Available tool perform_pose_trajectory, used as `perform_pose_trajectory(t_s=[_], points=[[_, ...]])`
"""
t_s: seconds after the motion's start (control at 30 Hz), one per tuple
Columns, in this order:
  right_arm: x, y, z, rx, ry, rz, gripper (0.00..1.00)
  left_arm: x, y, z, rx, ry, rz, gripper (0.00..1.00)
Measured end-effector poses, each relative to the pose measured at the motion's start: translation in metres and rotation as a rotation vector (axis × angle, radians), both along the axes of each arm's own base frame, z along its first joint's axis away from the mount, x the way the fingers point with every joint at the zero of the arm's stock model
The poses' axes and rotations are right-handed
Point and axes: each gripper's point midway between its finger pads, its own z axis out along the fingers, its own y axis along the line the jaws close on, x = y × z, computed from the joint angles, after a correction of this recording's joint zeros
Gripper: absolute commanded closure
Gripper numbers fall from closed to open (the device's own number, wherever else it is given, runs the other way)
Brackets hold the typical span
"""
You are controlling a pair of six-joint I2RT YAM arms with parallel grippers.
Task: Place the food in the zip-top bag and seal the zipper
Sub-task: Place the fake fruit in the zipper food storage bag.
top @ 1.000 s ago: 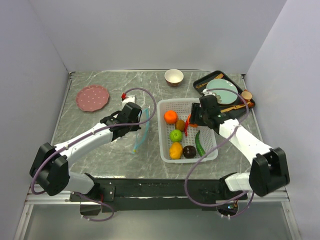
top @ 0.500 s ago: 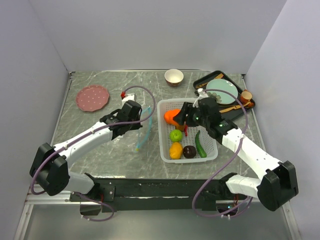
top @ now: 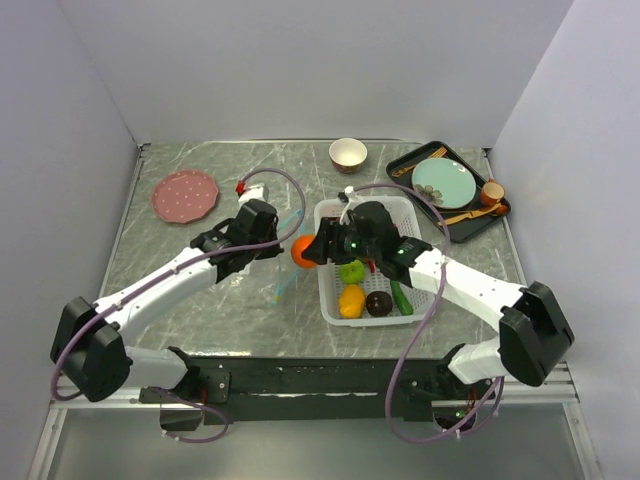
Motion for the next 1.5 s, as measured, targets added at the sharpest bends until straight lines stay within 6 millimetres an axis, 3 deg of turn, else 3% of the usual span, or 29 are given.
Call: perform_pose_trajectory(t_s=[0.17,0.63,0.83,0.97,1.03,1.23,1.37,1.5], points=[[0.002,0.013,-0.001,0.002,0.006,0.017,0.68,-0.001,0.001,0.015,-0.026,-0.032,0.000,0.99],[0.017,0.046,-0.001,-0.008,0.006,0.043,0.68,-0.008,0.009,0.033,-0.051,-0.060,0.004,0.98],[0.028,0.064,-0.002,-0.047,-0.009,0.065,0.63,-0.014,0.010,0.041,-0.070,-0.069,-0.009,0.99],[0.034,0.073,-0.003,-0.067,-0.018,0.084,0.55,-0.018,0.011,0.043,-0.074,-0.066,-0.010,0.98],[0.036,0.075,-0.005,-0.073,-0.019,0.093,0.41,-0.020,0.012,0.044,-0.079,-0.063,-0.006,0.98],[0.033,0.077,-0.005,-0.086,-0.033,0.116,0.16,-0.022,0.022,0.052,-0.074,-0.068,0.039,0.98],[0.028,0.070,0.005,-0.072,-0.058,0.110,0.13,-0.018,0.030,0.059,-0.062,-0.089,0.085,0.98],[0.017,0.057,0.030,-0.034,-0.101,0.098,0.12,-0.016,0.036,0.059,-0.047,-0.091,0.108,0.98]])
